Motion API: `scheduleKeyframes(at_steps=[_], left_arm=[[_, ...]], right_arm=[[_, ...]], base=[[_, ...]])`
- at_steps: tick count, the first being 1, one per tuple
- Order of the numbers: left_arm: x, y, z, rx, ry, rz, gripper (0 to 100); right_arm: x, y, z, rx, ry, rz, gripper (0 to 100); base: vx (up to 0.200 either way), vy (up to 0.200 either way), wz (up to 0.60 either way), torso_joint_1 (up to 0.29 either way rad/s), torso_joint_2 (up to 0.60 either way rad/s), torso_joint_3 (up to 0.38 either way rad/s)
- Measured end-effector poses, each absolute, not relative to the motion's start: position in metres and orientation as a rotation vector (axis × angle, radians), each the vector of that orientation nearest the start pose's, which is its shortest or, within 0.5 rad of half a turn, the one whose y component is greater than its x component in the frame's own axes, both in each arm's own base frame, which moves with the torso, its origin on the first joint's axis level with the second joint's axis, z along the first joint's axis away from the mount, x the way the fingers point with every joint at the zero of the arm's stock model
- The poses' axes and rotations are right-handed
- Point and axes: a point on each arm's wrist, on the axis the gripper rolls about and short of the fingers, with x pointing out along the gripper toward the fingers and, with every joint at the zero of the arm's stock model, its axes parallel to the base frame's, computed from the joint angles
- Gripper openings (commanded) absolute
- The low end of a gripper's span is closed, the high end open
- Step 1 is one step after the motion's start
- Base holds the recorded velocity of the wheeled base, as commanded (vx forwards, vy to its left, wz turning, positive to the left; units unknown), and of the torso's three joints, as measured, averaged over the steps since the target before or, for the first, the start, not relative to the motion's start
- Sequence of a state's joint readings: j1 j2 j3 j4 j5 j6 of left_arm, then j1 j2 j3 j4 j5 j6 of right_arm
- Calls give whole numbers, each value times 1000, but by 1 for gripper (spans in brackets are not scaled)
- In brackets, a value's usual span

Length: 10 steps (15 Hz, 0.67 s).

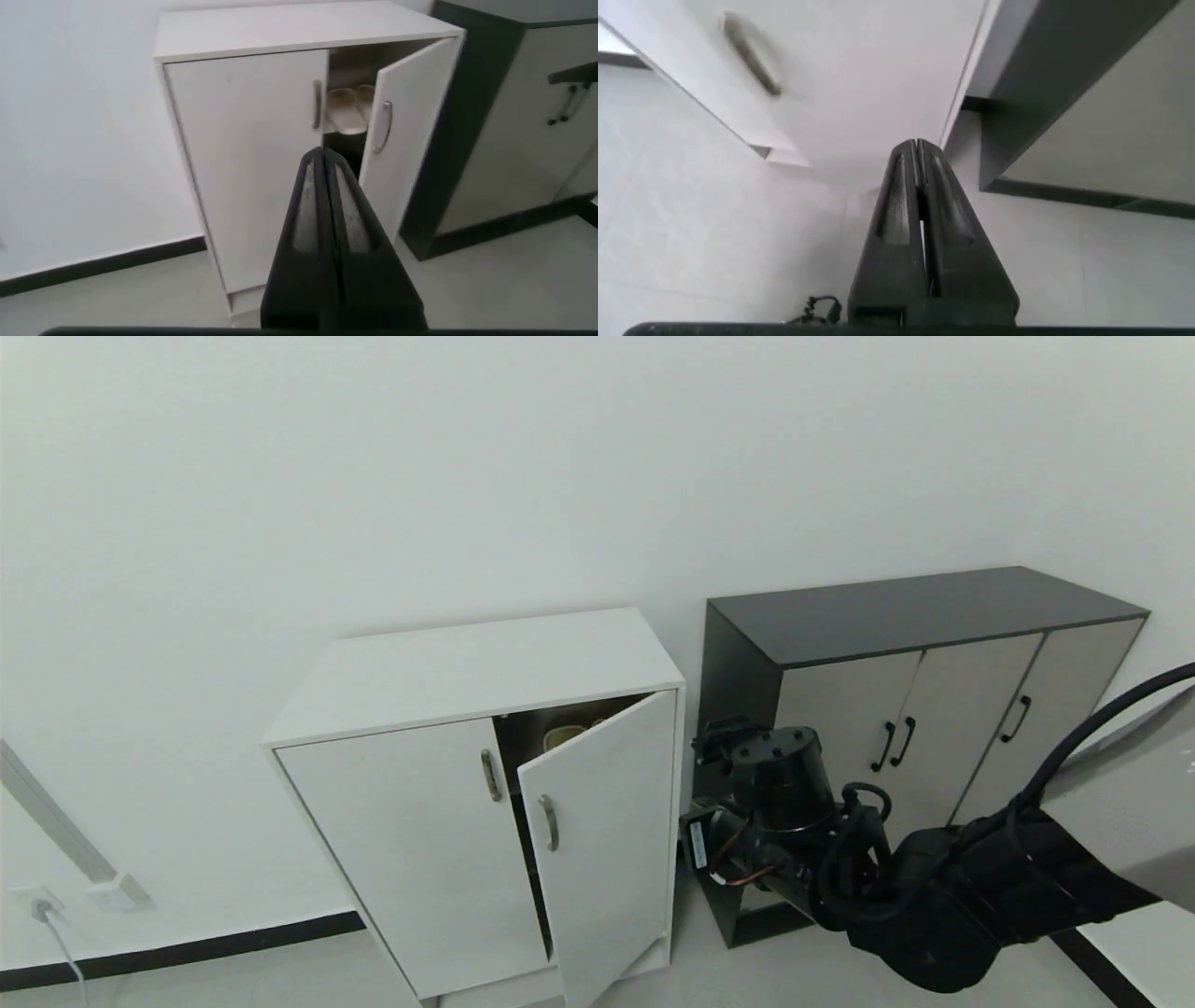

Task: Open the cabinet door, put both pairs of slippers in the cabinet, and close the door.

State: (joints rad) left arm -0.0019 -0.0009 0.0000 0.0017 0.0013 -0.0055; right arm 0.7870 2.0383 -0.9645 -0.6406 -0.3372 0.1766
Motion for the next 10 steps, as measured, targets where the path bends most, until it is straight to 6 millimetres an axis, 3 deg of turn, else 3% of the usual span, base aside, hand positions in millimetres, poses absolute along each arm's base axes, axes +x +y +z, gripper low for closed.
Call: scheduleKeyframes(at_steps=[2,10], left_arm=[[-23,0,75,-6,1,0,0],[-23,0,75,-7,0,1,0]], right_arm=[[268,263,106,-67,414,416,0],[263,259,95,-28,365,503,0]], base=[[0,0,600,7,10,0],[0,0,0,0,0,0]])
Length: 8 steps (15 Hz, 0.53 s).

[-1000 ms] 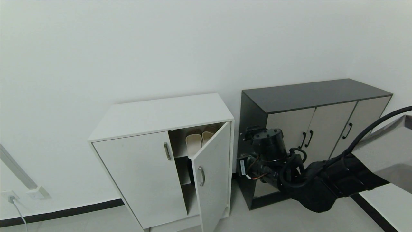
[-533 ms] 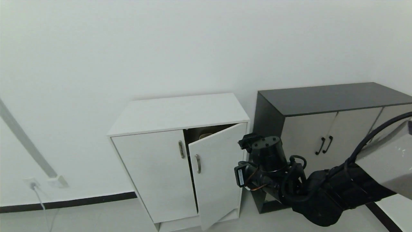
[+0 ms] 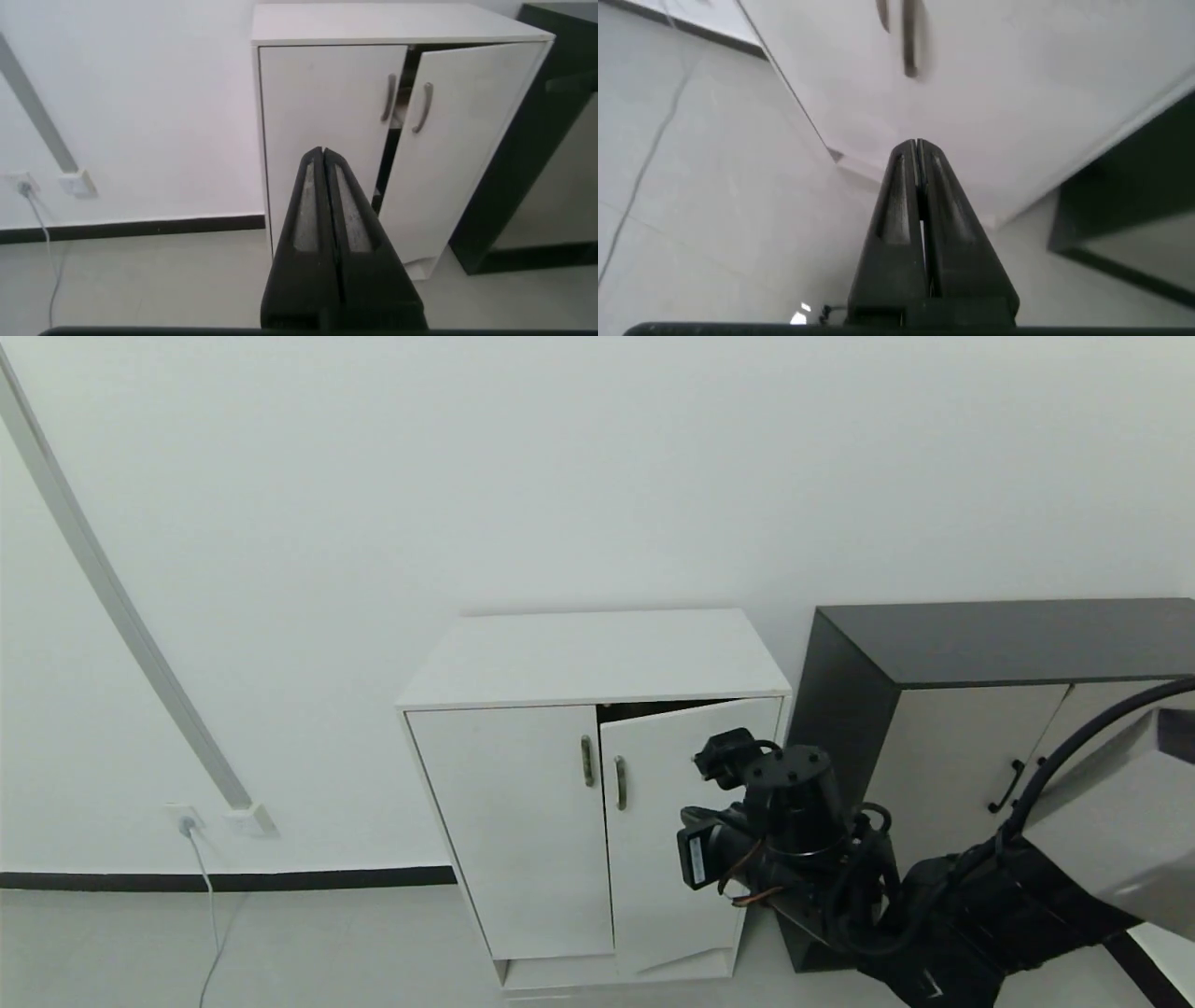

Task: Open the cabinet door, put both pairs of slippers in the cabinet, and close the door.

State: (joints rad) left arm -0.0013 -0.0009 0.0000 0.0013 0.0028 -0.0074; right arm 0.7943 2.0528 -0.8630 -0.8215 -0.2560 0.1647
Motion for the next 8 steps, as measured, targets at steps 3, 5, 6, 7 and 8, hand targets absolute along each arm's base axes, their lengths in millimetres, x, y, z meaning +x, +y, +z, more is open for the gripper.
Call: scheduleKeyframes(at_steps=[3,5,6,7,8], left_arm=[[-23,0,75,-6,1,0,0],[-23,0,75,-6,0,0,0],[-23,0,75,-5,0,0,0],[-23,0,75,-4,0,0,0],[-23,0,75,-4,0,0,0]], right_arm=[[253,252,81,-39,360,590,0],[245,247,71,-58,380,641,0],[243,246,69,-61,381,653,0],[241,245,65,-65,387,656,0],[241,246,63,-63,381,659,0]], base=[[0,0,0,0,0,0],[100,0,0,1,1,4],[200,0,0,-2,7,7],[200,0,0,-12,2,7],[200,0,0,2,-17,2]])
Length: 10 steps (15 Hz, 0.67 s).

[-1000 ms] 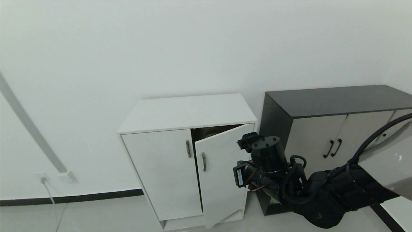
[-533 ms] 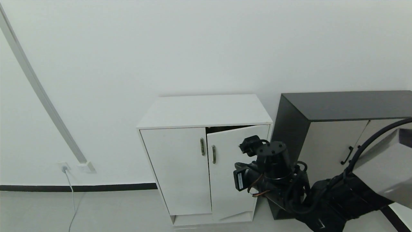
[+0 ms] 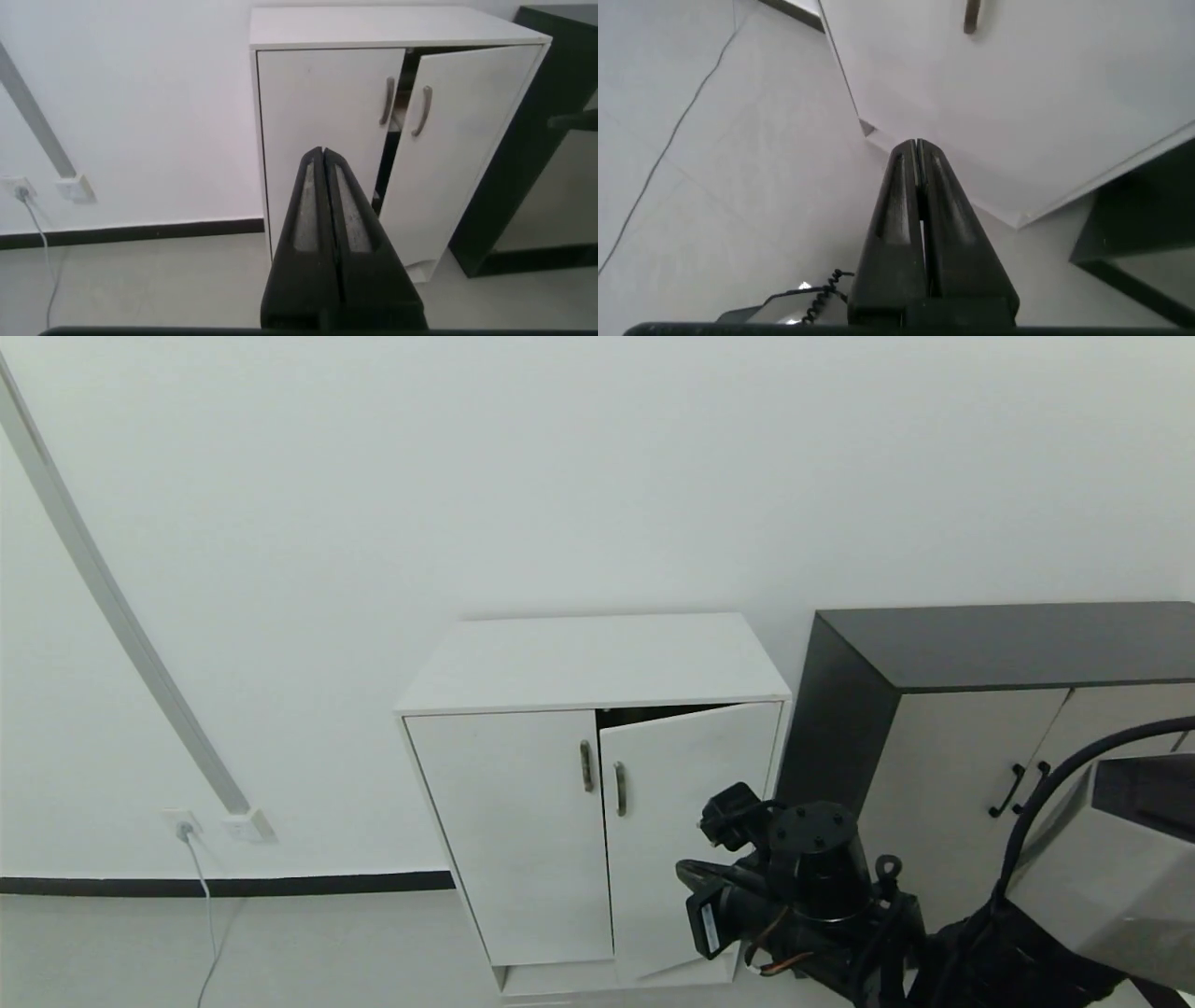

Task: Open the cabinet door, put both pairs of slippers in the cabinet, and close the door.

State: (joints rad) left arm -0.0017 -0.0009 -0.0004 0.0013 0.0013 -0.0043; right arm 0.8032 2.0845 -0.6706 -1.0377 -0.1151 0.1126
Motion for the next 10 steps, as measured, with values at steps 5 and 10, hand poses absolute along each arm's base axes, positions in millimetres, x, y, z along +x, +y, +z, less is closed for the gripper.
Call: scheduleKeyframes(at_steps=[5,10], left_arm=[[-23,0,75,-5,0,-2,0],[-23,0,75,-6,2,1,0]], right_arm=[[242,248,53,-71,397,657,0],[260,252,48,-57,384,632,0]], base=[[200,0,0,4,4,1],[40,0,0,1,0,0]])
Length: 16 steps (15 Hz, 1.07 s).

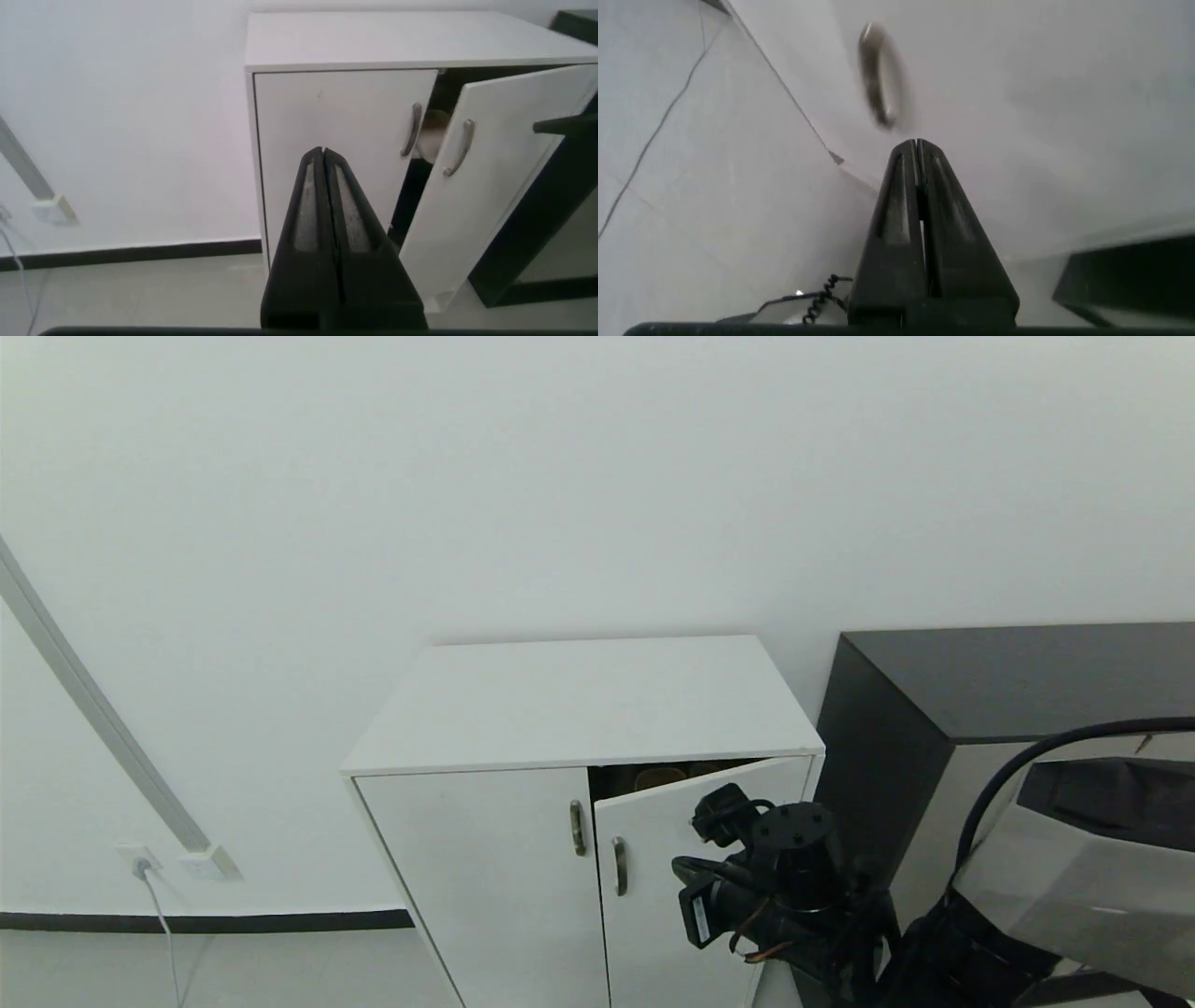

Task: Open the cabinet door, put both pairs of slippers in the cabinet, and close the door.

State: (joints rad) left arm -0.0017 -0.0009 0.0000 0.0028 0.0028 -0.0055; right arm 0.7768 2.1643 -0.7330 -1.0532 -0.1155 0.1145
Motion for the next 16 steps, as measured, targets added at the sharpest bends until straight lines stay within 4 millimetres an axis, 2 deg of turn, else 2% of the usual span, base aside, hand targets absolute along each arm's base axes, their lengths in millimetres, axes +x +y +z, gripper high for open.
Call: scheduleKeyframes(at_steps=[2,6,12,16], left_arm=[[-23,0,75,-5,0,1,0],[-23,0,75,-4,0,1,0],[-23,0,75,-3,1,1,0],[-23,0,75,-4,1,1,0]], right_arm=[[279,253,46,-41,364,600,0],[305,256,44,-18,329,567,0],[333,252,37,-2,316,541,0],[344,250,29,0,316,522,0]], base=[[0,0,0,0,0,0],[0,0,0,0,0,0],[0,0,0,0,0,0],[0,0,0,0,0,0]])
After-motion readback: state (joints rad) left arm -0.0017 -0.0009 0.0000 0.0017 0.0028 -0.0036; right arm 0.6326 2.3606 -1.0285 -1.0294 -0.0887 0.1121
